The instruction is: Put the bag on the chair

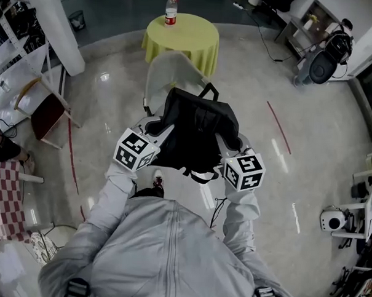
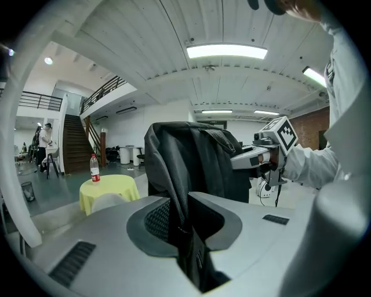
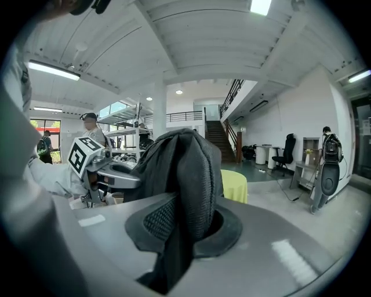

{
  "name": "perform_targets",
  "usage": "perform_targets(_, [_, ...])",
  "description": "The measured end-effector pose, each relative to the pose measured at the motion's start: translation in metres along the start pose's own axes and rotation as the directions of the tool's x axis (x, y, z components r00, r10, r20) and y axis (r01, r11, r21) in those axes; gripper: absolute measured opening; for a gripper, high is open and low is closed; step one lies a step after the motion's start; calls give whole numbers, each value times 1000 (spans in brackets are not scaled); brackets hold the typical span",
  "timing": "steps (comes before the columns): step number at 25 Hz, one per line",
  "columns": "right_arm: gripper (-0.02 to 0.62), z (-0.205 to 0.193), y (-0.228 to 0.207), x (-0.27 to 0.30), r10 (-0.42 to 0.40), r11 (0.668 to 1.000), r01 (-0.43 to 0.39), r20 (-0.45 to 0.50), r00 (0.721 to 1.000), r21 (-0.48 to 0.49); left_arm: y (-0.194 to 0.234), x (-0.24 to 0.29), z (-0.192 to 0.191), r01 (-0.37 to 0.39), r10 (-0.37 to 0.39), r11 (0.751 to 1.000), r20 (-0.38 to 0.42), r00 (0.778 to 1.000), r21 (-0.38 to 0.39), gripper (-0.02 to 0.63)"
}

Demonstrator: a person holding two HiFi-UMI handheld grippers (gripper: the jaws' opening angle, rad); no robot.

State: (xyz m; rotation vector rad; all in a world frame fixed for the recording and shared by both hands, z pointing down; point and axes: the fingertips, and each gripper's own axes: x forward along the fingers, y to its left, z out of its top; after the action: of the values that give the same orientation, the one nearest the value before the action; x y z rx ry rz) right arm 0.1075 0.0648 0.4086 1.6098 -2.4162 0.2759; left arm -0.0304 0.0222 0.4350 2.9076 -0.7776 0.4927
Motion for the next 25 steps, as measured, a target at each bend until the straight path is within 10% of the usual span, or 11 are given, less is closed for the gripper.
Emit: perform_targets(25, [63,12,-109,194,-71,993,78,-77,994,86,186,150,5,93,-100,992,-78,992,-86,57])
